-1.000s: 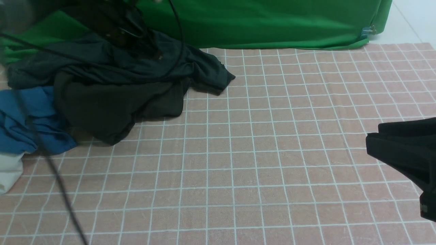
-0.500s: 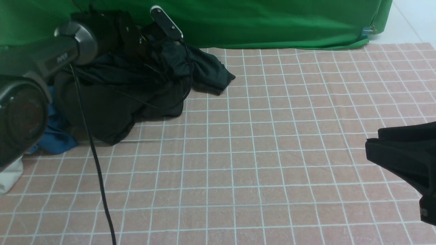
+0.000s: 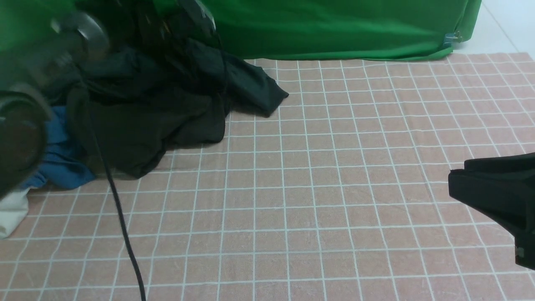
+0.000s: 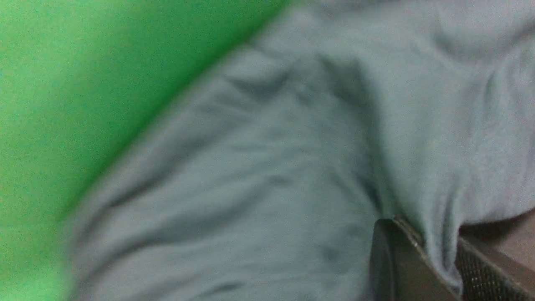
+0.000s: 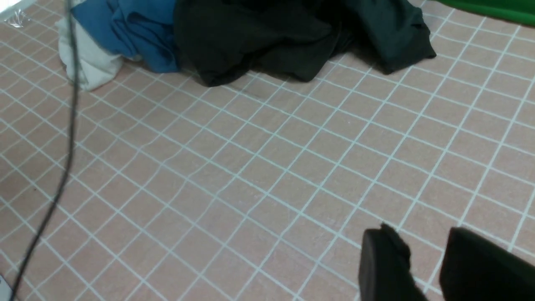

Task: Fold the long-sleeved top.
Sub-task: Spread the long sleeves with your arms and place them on the tabletop

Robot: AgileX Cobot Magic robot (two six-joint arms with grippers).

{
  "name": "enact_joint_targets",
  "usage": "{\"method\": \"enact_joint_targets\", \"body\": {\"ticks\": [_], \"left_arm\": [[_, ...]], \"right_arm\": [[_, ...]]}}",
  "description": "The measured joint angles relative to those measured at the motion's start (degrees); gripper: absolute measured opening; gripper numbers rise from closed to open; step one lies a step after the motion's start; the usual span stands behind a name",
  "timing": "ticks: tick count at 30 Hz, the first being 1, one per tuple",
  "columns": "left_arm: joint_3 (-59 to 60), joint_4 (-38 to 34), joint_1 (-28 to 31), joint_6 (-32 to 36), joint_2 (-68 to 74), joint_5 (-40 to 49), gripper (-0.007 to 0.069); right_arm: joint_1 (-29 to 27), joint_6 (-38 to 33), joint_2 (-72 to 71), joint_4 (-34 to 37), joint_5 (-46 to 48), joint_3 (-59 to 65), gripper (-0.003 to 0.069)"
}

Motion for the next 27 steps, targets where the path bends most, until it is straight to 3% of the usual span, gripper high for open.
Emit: {"method": "enact_joint_targets", "body": {"ticks": [10,12,17,18,21,24,25,27], "left_arm": [[-1.3,17.9,1.7,-12.7,-25.6,5.4,0.0052],[-1.3,20.3,3.8,-14.8,-29.9,6.3,0.0052],[-1.4,23.4,17.8,-19.6,-38.6,6.8,0.0052],[-1.4,23.4,18.4,-19.9,-38.7,6.9,0.0052],[-1.4,20.4,26.5,-22.8,-39.9,7.5,0.0052],[0.0,8.4,33.3,-20.6,-39.6,8.1,0.0052],[1.4,2.8,34.5,-18.1,-39.0,8.5,0.0052],[3.4,-1.7,35.0,-15.4,-38.0,9.1,0.0052]], "right_arm": [[0.0,-1.8,0.0,0.0,-0.2,0.0,0.0232],[0.0,-2.6,0.0,0.0,-0.2,0.0,0.0232],[0.0,-5.0,0.0,0.0,-0.4,0.0,0.0232],[0.0,-5.0,0.0,0.0,-0.4,0.0,0.0232],[0.0,-5.5,0.0,0.0,-0.4,0.0,0.0232],[0.0,-6.6,0.0,0.0,-0.6,0.0,0.0232],[0.0,-6.8,0.0,0.0,-0.6,0.0,0.0232],[0.0,-7.0,0.0,0.0,-0.6,0.0,0.0232]]}}
